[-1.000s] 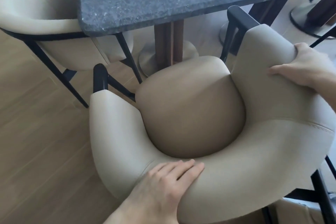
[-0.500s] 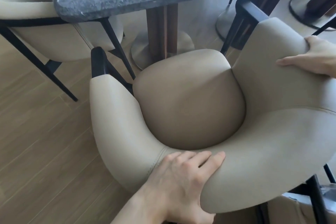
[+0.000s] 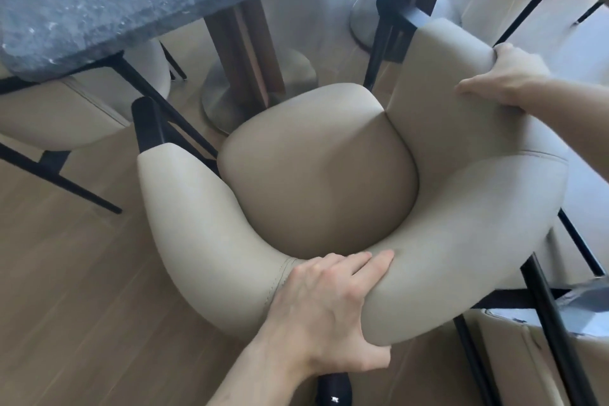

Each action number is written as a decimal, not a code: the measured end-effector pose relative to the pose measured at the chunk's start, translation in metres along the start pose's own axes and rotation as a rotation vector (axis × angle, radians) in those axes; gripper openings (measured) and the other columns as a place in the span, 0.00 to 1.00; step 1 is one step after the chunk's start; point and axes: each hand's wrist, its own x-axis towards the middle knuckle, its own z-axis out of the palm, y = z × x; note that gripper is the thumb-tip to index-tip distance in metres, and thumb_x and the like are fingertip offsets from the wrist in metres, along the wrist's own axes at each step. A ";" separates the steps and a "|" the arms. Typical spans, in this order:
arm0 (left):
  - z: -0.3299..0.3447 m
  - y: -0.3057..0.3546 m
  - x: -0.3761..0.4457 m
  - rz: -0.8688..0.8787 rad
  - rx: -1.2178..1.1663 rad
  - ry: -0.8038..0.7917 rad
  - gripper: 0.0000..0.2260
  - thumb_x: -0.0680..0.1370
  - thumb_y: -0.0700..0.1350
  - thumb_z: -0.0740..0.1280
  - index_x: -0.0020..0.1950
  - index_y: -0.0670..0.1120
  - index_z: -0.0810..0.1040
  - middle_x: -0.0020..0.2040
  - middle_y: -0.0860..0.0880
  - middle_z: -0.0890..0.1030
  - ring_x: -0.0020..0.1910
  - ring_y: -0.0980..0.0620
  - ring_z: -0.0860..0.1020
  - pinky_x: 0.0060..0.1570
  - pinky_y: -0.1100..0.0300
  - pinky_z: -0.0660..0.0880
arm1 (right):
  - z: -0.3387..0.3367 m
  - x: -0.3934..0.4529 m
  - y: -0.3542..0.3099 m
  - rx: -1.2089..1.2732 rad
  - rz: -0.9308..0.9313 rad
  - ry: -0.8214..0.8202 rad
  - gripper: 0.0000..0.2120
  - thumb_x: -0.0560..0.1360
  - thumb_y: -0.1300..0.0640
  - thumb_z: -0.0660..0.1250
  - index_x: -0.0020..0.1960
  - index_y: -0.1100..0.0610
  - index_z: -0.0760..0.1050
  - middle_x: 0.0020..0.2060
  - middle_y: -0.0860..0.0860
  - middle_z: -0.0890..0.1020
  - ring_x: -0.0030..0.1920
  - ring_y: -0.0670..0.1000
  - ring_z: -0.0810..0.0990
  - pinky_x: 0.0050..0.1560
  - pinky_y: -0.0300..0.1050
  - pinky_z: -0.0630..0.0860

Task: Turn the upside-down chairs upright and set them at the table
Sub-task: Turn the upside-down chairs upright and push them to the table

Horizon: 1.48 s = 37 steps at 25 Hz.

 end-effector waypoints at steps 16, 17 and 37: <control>-0.005 0.004 0.004 -0.136 0.062 -0.105 0.45 0.63 0.67 0.67 0.77 0.63 0.54 0.70 0.62 0.72 0.59 0.53 0.76 0.56 0.57 0.74 | 0.013 -0.200 0.049 -0.378 -1.035 -0.215 0.26 0.76 0.32 0.47 0.57 0.45 0.77 0.53 0.41 0.80 0.54 0.47 0.79 0.68 0.48 0.64; -0.005 0.006 0.003 -0.164 0.055 -0.095 0.44 0.63 0.66 0.67 0.77 0.63 0.54 0.69 0.62 0.73 0.59 0.53 0.75 0.57 0.58 0.71 | 0.016 -0.202 0.051 -0.394 -1.043 -0.202 0.26 0.76 0.33 0.48 0.56 0.46 0.77 0.49 0.41 0.81 0.52 0.48 0.79 0.66 0.48 0.65; 0.002 0.048 0.023 -0.457 0.214 -0.180 0.36 0.64 0.62 0.75 0.64 0.48 0.65 0.56 0.48 0.77 0.56 0.42 0.77 0.68 0.37 0.64 | 0.010 -0.182 0.061 -0.343 -1.412 -0.175 0.43 0.61 0.25 0.66 0.68 0.49 0.73 0.58 0.41 0.77 0.55 0.47 0.79 0.59 0.49 0.73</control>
